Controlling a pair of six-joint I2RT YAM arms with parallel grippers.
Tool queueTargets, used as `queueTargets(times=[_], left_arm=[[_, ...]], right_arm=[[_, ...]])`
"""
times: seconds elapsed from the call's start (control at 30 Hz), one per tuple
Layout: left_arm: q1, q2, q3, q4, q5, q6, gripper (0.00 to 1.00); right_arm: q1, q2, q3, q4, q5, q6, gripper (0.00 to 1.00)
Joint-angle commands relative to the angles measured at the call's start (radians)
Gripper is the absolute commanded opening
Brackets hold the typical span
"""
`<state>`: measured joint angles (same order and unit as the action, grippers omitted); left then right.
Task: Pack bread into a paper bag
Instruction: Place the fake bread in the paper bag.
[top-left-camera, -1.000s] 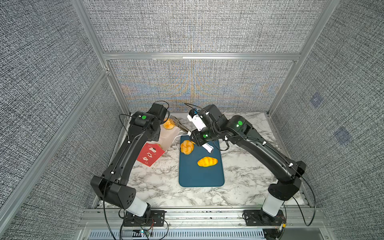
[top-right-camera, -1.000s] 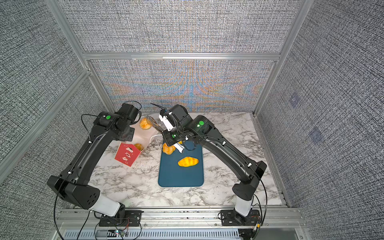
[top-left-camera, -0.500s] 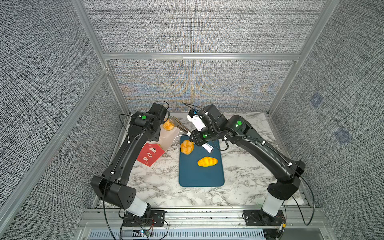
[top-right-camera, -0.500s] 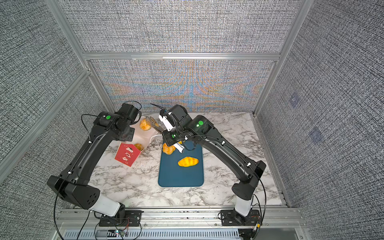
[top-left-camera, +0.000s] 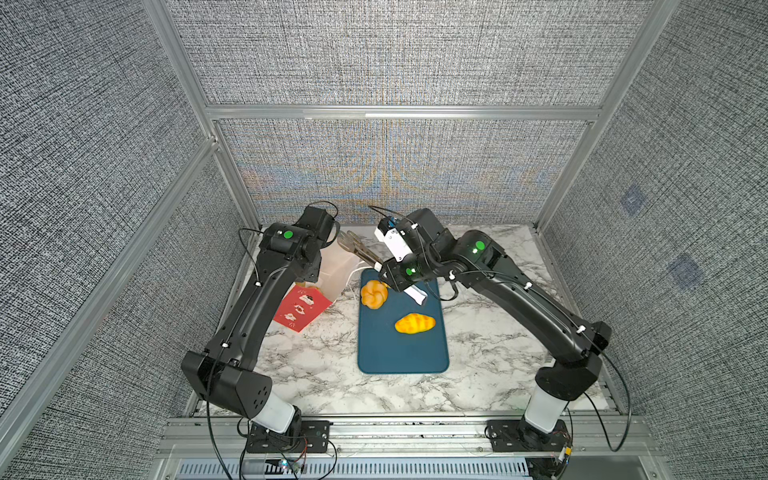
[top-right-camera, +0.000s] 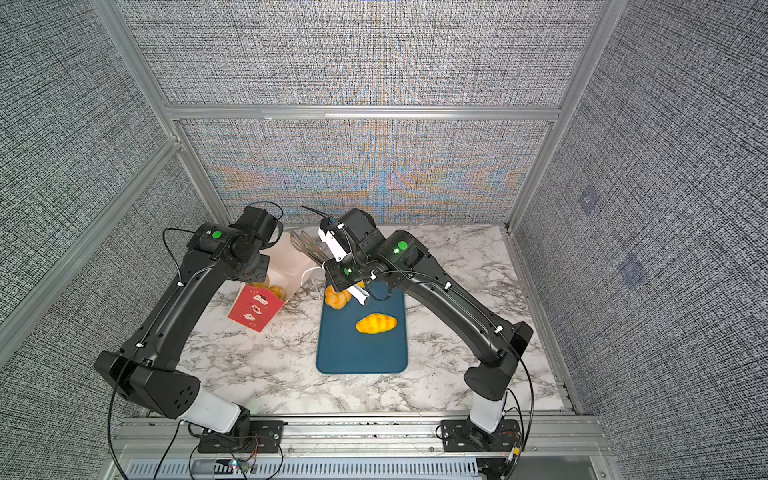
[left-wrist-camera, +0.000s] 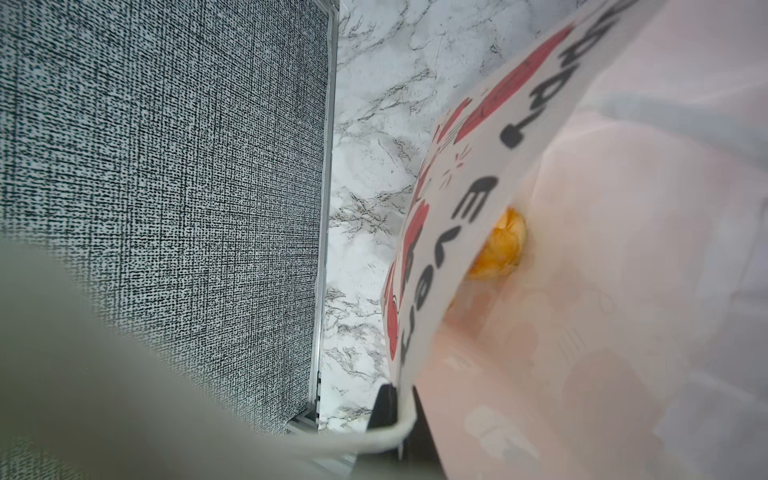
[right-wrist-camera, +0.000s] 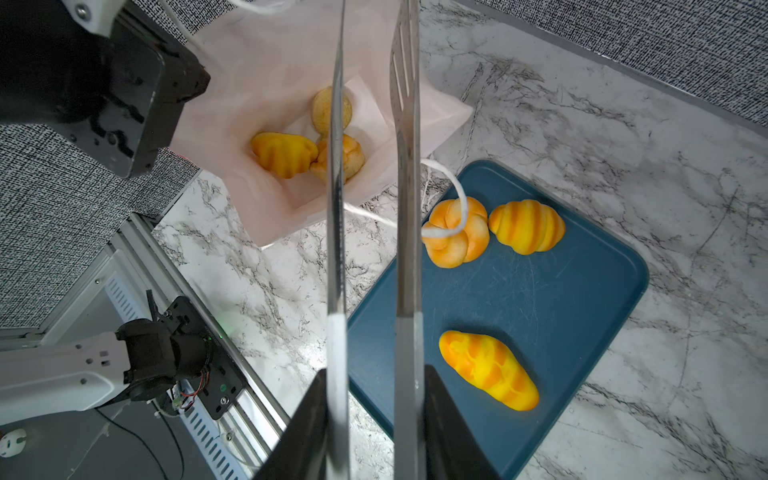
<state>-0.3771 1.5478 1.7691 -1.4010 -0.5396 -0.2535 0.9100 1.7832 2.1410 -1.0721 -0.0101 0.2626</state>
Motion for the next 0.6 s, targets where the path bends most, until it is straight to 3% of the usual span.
queueTargets(times=[0.0,0.57], left_arm=[[0.0,0.001,0.004,0.01,0.001,0.002,0.02],[0.0,-0.008,-0.012,0.01,-0.009,0.005,0.02]], right_arm=[[-0.003,-0.013,0.011,0.013,0.019,-0.006,0.35],[-0.03,-0.135,-0.096,0.033,0.111,0.006,0.35]])
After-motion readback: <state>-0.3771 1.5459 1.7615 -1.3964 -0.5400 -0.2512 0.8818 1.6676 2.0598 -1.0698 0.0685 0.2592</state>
